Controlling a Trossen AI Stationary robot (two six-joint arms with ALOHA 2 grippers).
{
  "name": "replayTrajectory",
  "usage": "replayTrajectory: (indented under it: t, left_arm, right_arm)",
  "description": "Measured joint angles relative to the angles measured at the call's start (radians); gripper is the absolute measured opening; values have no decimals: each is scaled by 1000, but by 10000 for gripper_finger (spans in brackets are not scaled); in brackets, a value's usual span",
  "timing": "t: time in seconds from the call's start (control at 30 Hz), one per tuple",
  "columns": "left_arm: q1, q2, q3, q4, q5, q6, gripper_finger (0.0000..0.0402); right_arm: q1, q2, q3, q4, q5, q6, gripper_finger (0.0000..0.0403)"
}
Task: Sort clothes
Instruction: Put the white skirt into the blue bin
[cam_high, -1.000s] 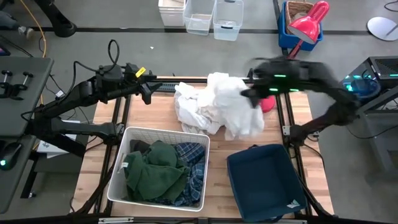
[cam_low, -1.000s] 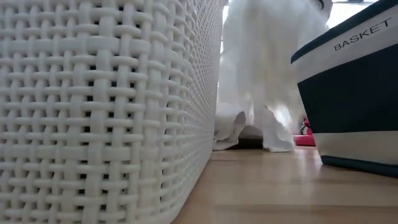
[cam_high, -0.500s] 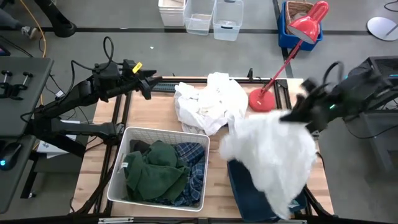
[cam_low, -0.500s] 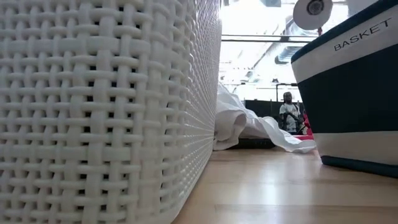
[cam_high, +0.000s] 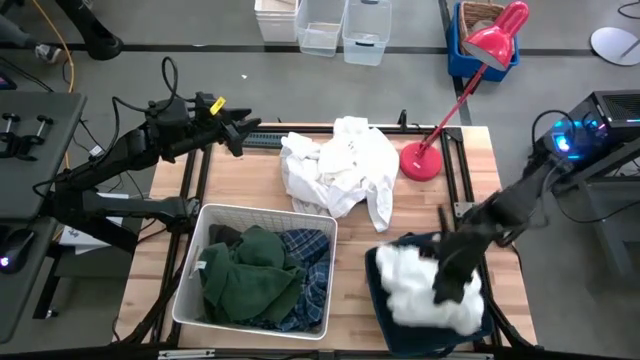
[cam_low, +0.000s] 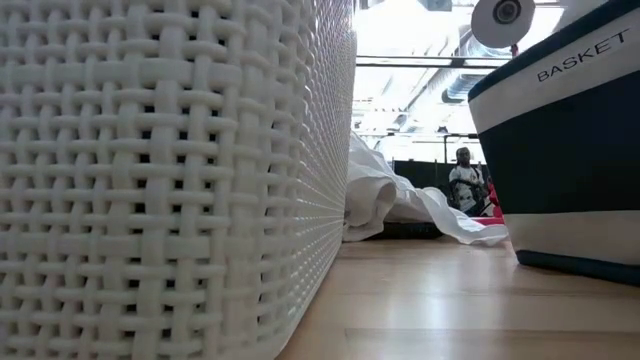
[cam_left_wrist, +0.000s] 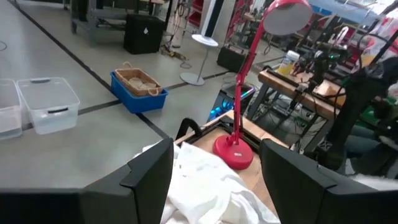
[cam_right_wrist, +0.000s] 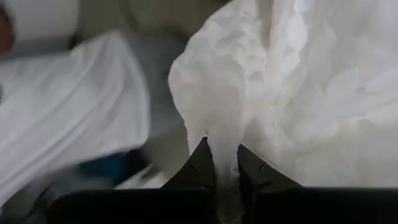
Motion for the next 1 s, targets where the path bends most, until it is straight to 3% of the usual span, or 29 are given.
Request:
replayTrajectory:
  t: [0.17,0.3,0.43,0.6,0.73,1.0]
  left_arm:
    - [0,0,0,7,0,30,227]
    - [0,0,0,7,2,32,227]
    - [0,0,0,7,4,33,227]
    - [0,0,0,7,9,32,227]
    - [0,0,0,6,12,32,227]
    - [0,0,0,6,12,33,227]
  right_arm:
    - [26,-1,-266,345,-75,71,10]
    - [-3,-2,-423,356,-62,110,11]
    - [-70,-2,-552,343,39,166,12]
    - [-161,-2,-613,342,278,254,9]
    - [-210,-2,-618,307,402,320,9]
    - [-253,-2,-618,298,528,426,9]
